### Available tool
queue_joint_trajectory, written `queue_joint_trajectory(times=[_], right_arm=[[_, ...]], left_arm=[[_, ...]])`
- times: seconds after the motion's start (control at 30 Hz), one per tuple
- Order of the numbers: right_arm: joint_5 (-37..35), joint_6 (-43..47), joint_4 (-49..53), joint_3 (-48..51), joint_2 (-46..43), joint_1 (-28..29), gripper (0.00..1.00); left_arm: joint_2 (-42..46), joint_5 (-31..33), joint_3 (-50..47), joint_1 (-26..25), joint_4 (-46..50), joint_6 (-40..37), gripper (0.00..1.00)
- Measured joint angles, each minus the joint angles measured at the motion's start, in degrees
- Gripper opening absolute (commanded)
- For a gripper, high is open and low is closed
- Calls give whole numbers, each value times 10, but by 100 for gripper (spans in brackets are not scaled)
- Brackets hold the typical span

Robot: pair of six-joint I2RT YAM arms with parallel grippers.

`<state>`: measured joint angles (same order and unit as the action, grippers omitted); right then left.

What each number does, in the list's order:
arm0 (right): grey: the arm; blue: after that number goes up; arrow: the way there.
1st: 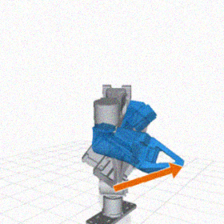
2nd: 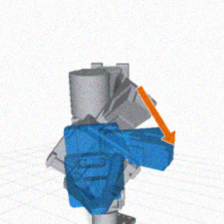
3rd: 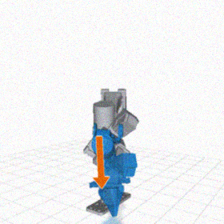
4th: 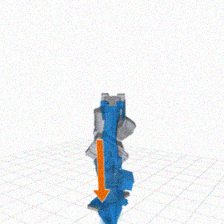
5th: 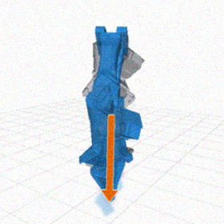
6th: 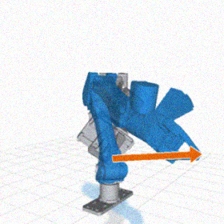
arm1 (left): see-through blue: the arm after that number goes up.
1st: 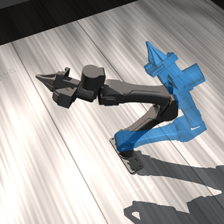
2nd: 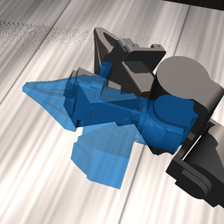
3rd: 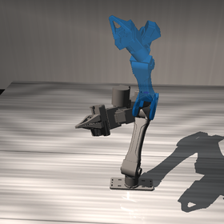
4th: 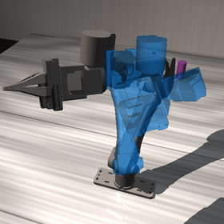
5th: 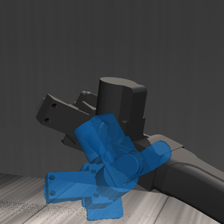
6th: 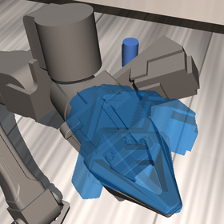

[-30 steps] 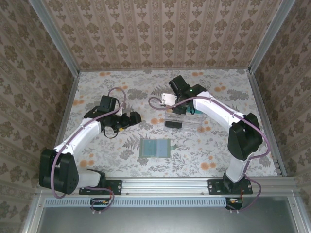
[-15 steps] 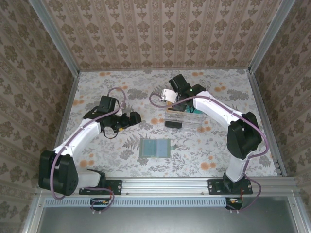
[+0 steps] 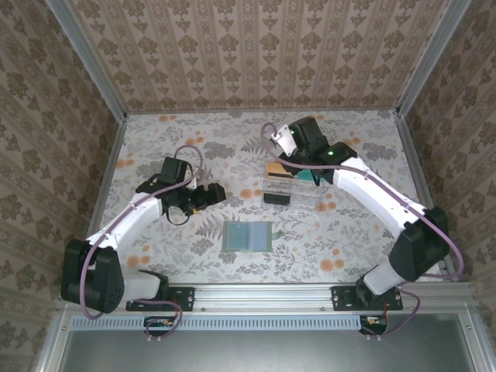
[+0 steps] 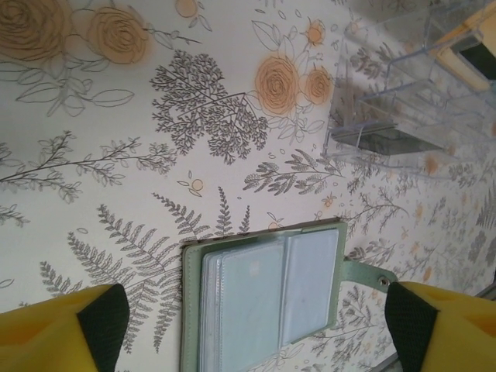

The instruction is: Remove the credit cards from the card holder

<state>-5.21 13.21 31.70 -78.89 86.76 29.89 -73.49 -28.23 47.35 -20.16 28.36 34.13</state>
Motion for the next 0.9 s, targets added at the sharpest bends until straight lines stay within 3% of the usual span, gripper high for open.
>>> queue_joint_trajectory(times=[0.1, 0.23, 0.33, 0.63, 0.9], right_arm=[[19, -83, -3, 36, -41, 8, 7], [41, -193, 6, 98, -77, 33, 9], [49, -276, 12, 141, -92, 55, 0], [74, -450, -25, 288, -105, 161, 0], [79, -513, -77, 291, 12, 217, 1]], left_arm=[[-12, -3, -2, -12, -9, 7, 80], [-32, -5, -9, -32, -20, 14, 74], [-44, -7, -13, -47, -23, 17, 70], [-65, -12, -28, -92, -35, 19, 65], [-67, -12, -56, -114, -49, 26, 61]])
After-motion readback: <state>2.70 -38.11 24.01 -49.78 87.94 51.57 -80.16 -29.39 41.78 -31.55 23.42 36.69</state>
